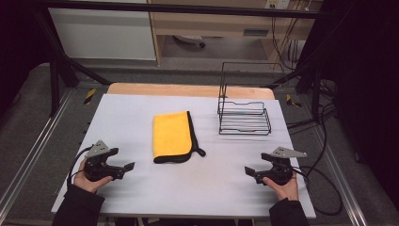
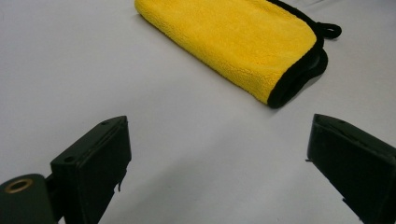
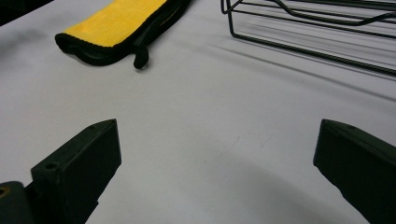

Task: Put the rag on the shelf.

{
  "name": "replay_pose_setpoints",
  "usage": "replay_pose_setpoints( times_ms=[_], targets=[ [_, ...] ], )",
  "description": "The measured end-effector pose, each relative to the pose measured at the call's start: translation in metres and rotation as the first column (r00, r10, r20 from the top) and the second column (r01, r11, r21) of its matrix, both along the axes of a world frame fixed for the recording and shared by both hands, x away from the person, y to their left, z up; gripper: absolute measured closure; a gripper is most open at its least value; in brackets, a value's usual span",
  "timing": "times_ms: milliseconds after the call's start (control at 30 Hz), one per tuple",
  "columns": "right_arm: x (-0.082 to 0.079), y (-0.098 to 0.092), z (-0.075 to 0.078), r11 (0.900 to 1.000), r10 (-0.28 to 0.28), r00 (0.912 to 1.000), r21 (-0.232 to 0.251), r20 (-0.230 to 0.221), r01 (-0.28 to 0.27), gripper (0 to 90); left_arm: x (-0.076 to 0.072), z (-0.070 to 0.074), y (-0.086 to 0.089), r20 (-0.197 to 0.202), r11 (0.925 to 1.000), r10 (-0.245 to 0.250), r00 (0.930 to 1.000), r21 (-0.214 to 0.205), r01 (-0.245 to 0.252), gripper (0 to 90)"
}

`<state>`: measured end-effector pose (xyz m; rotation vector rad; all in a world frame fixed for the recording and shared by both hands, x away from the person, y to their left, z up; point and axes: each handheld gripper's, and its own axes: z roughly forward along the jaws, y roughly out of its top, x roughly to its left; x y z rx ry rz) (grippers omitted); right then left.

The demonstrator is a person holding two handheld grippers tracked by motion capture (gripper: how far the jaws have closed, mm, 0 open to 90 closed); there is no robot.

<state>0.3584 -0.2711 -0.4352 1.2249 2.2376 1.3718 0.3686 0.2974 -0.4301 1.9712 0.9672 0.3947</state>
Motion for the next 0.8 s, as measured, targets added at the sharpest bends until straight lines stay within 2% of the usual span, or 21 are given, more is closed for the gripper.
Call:
replay_pose_setpoints(
  times_ms=[67, 367, 700, 800],
  targets=[
    [0.0, 0.003, 0.0, 0.9999, 0.002, 1.0, -0.013, -0.004, -0.002, 1.2, 0.0, 0.001, -0.002, -0.003, 1.0, 0.006, 1.0, 0.008, -0.005, 6.5],
    [0.0, 0.012, 0.001, 0.9999, 0.009, 0.9999, -0.012, -0.006, -0.009, 1.2, 0.003, 0.007, -0.01, -0.009, 0.9998, 0.02, 0.9997, 0.0, -0.02, 11.9],
    [0.001, 0.015, 0.001, 1.0, -0.005, 1.0, -0.004, -0.009, 0.005, 1.2, 0.012, 0.013, -0.033, -0.018, 0.9997, 0.021, 0.9996, -0.01, -0.021, 19.8],
    [0.002, 0.018, 0.002, 0.9999, -0.002, 1.0, -0.015, -0.005, 0.002, 1.3, 0.016, 0.014, -0.047, -0.018, 0.9999, 0.012, 0.9998, 0.007, -0.011, 23.2]
  ],
)
